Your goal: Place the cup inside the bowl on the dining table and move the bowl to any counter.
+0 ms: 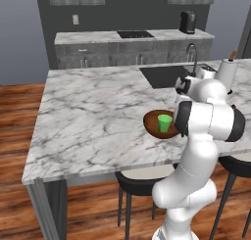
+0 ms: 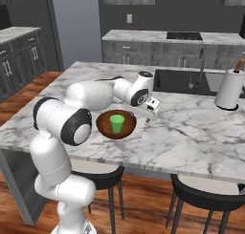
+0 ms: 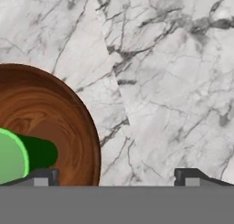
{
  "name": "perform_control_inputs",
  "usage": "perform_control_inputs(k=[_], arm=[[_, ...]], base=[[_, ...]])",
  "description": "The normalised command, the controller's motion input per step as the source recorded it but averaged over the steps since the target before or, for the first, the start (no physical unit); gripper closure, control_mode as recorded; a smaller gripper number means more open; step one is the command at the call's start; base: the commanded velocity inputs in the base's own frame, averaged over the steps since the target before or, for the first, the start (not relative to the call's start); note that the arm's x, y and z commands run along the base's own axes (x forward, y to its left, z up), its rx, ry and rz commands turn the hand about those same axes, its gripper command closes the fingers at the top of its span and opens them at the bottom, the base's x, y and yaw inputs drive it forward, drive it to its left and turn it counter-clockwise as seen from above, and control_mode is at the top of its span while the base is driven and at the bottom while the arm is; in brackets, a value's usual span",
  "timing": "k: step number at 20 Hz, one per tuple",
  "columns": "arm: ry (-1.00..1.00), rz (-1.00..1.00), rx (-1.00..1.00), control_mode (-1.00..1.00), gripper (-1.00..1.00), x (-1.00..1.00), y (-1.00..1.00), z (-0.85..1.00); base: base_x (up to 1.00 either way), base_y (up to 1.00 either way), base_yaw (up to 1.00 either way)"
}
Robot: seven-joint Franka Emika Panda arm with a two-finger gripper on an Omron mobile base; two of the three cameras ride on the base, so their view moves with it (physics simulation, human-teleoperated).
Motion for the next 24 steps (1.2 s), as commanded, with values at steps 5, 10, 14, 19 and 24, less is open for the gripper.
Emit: perform_control_inputs(k=[5, 10, 14, 19, 24], arm=[[-0.05, -0.11, 0.31, -1.0, -1.0, 0.0, -0.32, 0.01], [-0.09, -0.01, 0.26, -1.0, -1.0, 0.0, -0.17, 0.09], [-0.02, 0.0, 0.14, -1.0, -1.0, 0.0, -0.04, 0.03], [0.0, 0.08, 0.06, -1.0, -1.0, 0.0, 0.0, 0.0], [0.0, 0.19, 0.01, -1.0, -1.0, 0.0, 0.03, 0.0]], base=[[0.0, 0.0, 0.0], [0.0, 0.0, 0.0], [0.0, 0.0, 0.0], [0.0, 0.0, 0.0], [0.0, 0.0, 0.0]])
